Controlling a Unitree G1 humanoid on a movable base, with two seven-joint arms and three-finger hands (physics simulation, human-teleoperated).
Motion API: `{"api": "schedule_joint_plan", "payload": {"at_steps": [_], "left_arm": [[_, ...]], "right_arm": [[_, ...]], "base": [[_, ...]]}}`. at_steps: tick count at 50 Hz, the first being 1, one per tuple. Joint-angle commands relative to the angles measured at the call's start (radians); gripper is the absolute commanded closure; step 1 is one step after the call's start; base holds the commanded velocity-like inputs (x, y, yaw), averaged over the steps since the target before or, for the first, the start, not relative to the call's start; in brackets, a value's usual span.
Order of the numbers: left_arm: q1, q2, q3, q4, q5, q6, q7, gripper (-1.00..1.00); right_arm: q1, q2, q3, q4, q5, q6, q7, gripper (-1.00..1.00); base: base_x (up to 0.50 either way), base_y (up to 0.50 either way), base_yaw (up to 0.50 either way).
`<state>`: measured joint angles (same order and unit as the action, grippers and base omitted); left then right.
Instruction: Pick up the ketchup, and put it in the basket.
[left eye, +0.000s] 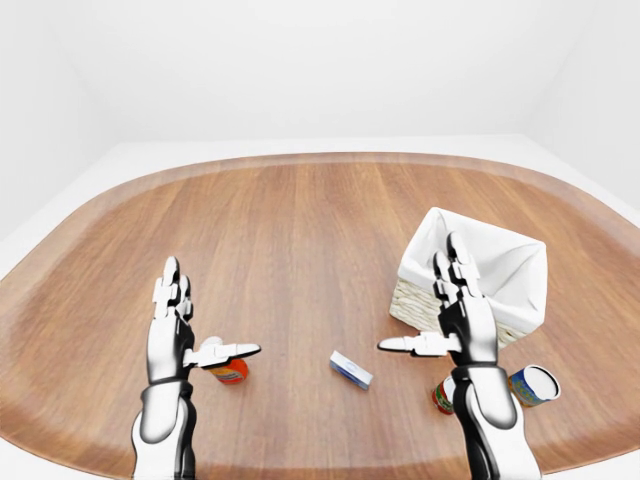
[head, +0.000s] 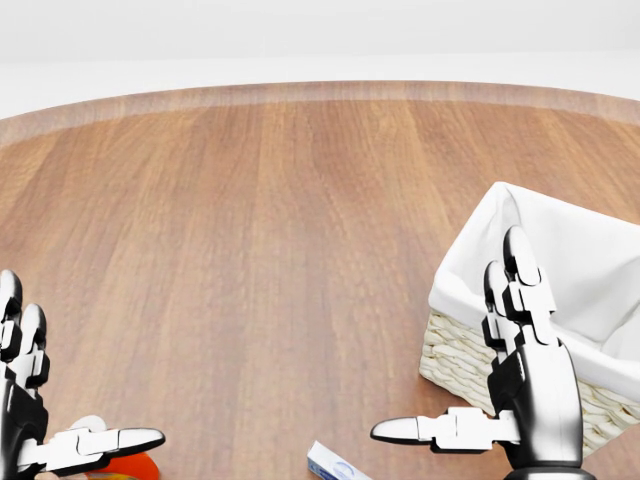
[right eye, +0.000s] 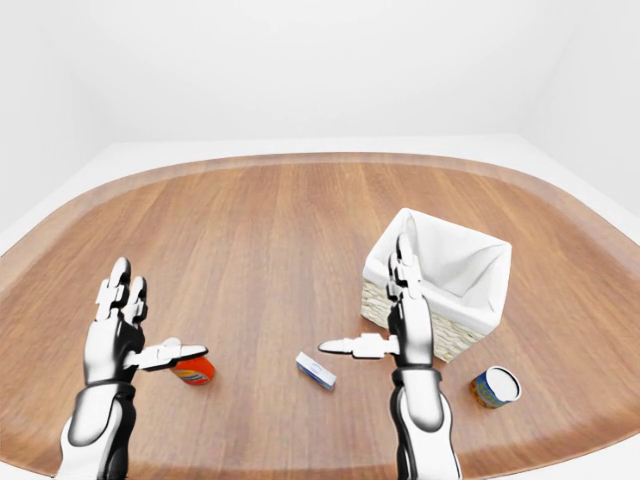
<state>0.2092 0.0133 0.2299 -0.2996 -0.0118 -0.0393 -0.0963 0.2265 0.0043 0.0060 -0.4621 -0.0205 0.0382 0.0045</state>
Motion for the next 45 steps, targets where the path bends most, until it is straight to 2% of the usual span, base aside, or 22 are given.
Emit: {"api": "schedule_joint_plan", "payload": {"at_steps": [1,6,19,45], "left_arm": [[-0.174,0.157,0.094,0.817,0.198,-0.048,0.207,-1.00],[-0.198,0.195,0.048,0.904,0.207,-0.048,0.278,-1.00],[-0.198,0.217,0.023,0.964,0.226,-0.048,0.309,-1.00],[-0.197,0.214,0.016,0.946,0.214,-0.048,0.303,-1.00]], "right_arm": [[0.007,0.001,0.003,-0.004,-0.009,-0.004,-0.004,-1.00],[0.004,0.000,0.000,0.002,-0.007,-0.004,-0.004,-1.00],[-0.003,0.000,-0.002,0.015,-0.008,-0.007,-0.005,-1.00],[-0.012,0.000,0.002,0.031,-0.010,-0.013,-0.006,-1.00]], "base": [[0.00,0.00,0.00],[0.00,0.00,0.00],[0.00,0.00,0.00],[0.00,0.00,0.00]]}}
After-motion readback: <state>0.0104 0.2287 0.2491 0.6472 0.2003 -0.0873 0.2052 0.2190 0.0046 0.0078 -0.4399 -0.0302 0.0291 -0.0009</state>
